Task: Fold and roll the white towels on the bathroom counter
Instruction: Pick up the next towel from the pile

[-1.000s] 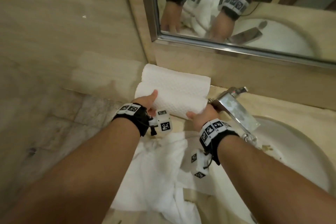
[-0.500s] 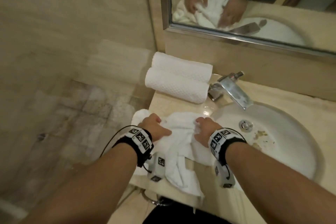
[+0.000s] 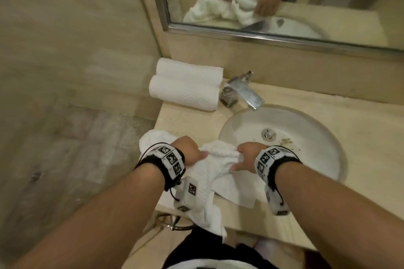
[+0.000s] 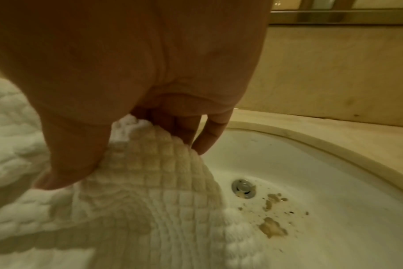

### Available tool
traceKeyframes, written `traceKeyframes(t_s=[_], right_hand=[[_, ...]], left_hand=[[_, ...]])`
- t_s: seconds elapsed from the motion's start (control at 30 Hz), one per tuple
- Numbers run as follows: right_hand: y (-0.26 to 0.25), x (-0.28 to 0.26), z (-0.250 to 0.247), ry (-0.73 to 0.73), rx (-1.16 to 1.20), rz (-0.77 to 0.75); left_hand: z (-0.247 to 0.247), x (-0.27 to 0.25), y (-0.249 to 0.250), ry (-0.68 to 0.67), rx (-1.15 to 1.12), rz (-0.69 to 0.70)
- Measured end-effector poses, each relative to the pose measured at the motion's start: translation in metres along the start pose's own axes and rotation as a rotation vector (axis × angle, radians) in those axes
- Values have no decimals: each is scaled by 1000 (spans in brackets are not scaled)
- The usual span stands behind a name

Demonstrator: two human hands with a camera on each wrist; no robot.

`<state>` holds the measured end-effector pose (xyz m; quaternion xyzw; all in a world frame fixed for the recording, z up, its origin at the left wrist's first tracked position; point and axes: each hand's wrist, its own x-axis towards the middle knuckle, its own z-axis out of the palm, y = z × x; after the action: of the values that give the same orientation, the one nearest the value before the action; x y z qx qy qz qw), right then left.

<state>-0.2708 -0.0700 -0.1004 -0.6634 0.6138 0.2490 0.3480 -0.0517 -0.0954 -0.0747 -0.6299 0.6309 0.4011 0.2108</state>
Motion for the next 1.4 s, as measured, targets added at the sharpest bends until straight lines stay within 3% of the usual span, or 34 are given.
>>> traceKeyframes(t_s=[0.13,0.4,0.47,0.63,0.73,0.9,1.0,1.07,1.13,1.23,1.27,1.33,1.4], right_hand=[[49,-31,-1,59,89,24],[188,-150,-27,551,422,114],[224,-186,-35,744,532,169],[295,-254,-57,1189,694,303],[330,-284,-53,1280,742,347],[359,-318,-36,1361,688,356],[367,-324,-19,1341,756,380],[375,-314,-2,1261,725,437],[383,-299,21,991,658,496],[386,-274,74,354,353,594],[386,-265,92,202,273,623],[383,-253,117,67,291,663],[378,-241,131,68,364,656]], left_hand=[[-9,-17,62,88,101,58],[-27,-96,261,263,190,333],[-29,-130,315,350,34,460],[-31,-192,411,468,-677,803],[-27,-219,448,436,-865,914],[-4,-234,487,285,-978,1042],[11,-236,491,204,-1050,1066],[29,-223,484,164,-972,998],[56,-197,468,85,-661,853],[111,-142,426,-127,68,540],[129,-125,411,-178,234,460],[156,-100,383,-205,396,390],[175,-82,364,-215,390,353]])
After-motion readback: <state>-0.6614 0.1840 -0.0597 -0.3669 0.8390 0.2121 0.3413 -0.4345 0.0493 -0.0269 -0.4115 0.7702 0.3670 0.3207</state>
